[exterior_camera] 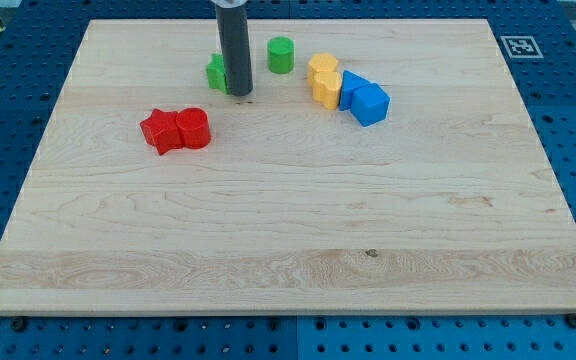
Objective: Push the green circle close to the green star
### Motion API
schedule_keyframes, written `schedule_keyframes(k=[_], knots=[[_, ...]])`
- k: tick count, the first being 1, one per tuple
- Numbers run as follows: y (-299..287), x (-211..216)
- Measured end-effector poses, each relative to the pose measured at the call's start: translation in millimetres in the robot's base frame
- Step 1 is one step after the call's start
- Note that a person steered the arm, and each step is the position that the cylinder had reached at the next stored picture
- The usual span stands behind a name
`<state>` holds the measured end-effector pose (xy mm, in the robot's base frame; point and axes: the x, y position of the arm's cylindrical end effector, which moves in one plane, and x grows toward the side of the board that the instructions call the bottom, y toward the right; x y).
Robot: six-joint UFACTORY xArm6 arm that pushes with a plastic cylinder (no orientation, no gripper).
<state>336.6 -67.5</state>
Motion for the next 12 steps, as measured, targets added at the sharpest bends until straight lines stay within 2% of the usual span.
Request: schedule_keyframes(k=[1,6,8,9,12], knots=[[0,-28],[18,-29],[15,-97],[31,-121],[92,-123]])
